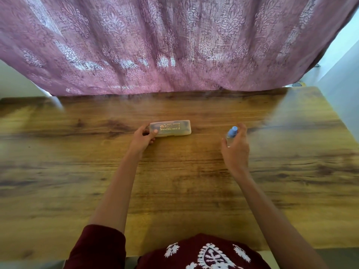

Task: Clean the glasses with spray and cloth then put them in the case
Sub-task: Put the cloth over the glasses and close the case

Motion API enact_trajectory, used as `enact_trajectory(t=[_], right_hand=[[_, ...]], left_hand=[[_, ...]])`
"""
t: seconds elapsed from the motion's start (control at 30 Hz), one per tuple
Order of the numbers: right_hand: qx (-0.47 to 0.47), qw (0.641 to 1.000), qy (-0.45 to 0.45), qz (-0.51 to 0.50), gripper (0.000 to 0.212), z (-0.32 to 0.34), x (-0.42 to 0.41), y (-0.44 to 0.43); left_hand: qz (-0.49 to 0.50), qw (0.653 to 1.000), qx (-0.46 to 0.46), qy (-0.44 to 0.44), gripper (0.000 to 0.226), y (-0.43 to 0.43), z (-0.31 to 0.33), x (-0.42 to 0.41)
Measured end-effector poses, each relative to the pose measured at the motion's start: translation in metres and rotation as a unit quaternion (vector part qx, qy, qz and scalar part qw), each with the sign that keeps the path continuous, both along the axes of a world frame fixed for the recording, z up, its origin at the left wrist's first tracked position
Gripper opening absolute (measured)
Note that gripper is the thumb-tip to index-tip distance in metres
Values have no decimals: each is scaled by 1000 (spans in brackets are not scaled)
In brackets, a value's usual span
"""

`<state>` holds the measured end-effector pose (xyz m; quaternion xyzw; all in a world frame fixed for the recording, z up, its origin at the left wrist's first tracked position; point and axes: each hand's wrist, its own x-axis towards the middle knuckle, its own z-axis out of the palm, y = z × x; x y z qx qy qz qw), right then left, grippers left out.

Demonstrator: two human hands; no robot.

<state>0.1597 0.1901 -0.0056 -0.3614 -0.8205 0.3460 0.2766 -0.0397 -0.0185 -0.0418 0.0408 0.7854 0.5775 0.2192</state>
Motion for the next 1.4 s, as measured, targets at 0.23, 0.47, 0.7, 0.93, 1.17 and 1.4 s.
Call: enact_trajectory(t=[0.23, 0.47, 0.7, 0.93, 1.17, 1.4], right_hand=[[0, 999, -27, 29, 28, 4, -17, -7], [11, 994, -38, 105, 34, 5, -59, -16], [27, 991, -55, 122, 40, -3, -72, -21], [43, 990, -38, 128, 39, -9, -74, -17], [27, 990, -56, 128, 48, -4, -72, -15], [32, 990, -43, 129, 51, 2, -65, -13]], left_hand=[[4, 1000, -1, 1, 54, 0, -1, -1], [14, 1000, -8, -4, 54, 2, 0, 0], [17, 1000, -10, -13, 53, 1, 1, 0], [7, 1000, -16, -3, 43, 2, 1, 0], [11, 1000, -10, -18, 46, 3, 5, -1], [8, 1000, -2, -23, 49, 2, 9, 4]])
